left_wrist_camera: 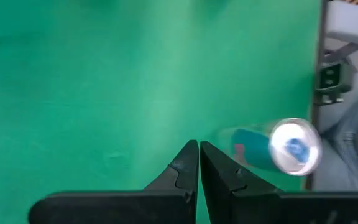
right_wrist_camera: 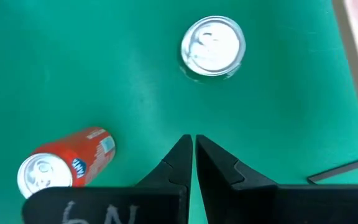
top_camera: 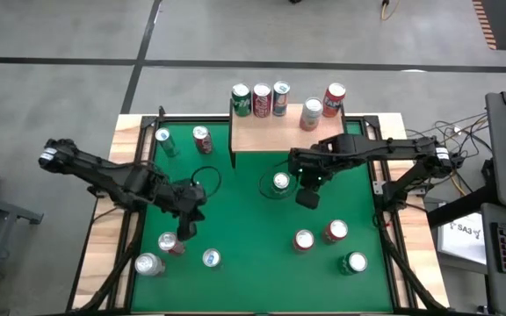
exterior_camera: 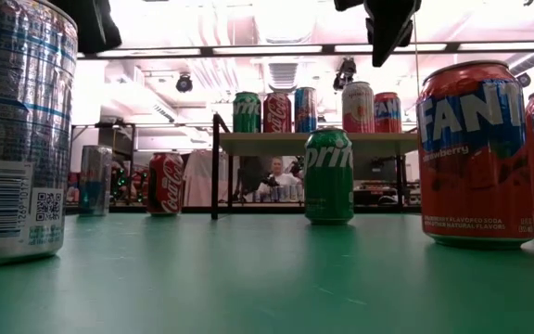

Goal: Place canned beverage on shelf
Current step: Put the bottom red soda can aligned with the red soda can on the shelf

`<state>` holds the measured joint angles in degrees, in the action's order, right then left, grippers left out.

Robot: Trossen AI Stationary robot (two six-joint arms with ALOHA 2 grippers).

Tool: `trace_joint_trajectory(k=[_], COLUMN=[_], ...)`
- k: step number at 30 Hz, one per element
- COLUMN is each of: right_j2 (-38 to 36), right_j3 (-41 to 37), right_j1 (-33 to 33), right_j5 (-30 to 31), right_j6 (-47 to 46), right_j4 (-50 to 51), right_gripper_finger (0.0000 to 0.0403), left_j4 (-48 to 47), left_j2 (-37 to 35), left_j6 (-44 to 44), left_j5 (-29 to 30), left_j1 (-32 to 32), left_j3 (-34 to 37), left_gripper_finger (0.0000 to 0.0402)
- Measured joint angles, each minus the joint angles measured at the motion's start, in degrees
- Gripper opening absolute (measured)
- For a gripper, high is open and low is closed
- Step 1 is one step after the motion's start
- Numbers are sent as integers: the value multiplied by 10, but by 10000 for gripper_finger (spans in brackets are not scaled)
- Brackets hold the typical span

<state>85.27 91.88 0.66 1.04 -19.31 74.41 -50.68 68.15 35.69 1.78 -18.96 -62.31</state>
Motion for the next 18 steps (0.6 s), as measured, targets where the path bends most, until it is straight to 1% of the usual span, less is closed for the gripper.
trace_joint_trajectory(k=[4, 7, 10, 11, 14, 18], right_j2=[0, 0, 0, 0, 0, 0], right_j3=[0, 0, 0, 0, 0, 0], right_j1=[13, 18, 21, 22, 22, 23], right_j5=[0, 0, 1, 1, 4, 5], right_j6=[0, 4, 5, 5, 5, 4], right_j4=[0, -1, -2, -2, -3, -4], right_gripper_finger=[12, 12, 12, 12, 12, 12], left_j4=[-25, -85, -158, -183, -243, -275], left_j2=[29, 56, 83, 91, 112, 126], left_j6=[31, 48, 87, 111, 180, 247], left_j5=[2, 0, 0, -2, -40, -72], left_j1=[-45, -77, -99, -103, -106, -115], left_j3=[-39, -72, -104, -113, -133, -137], left_gripper_finger=[0, 3, 18, 26, 60, 136])
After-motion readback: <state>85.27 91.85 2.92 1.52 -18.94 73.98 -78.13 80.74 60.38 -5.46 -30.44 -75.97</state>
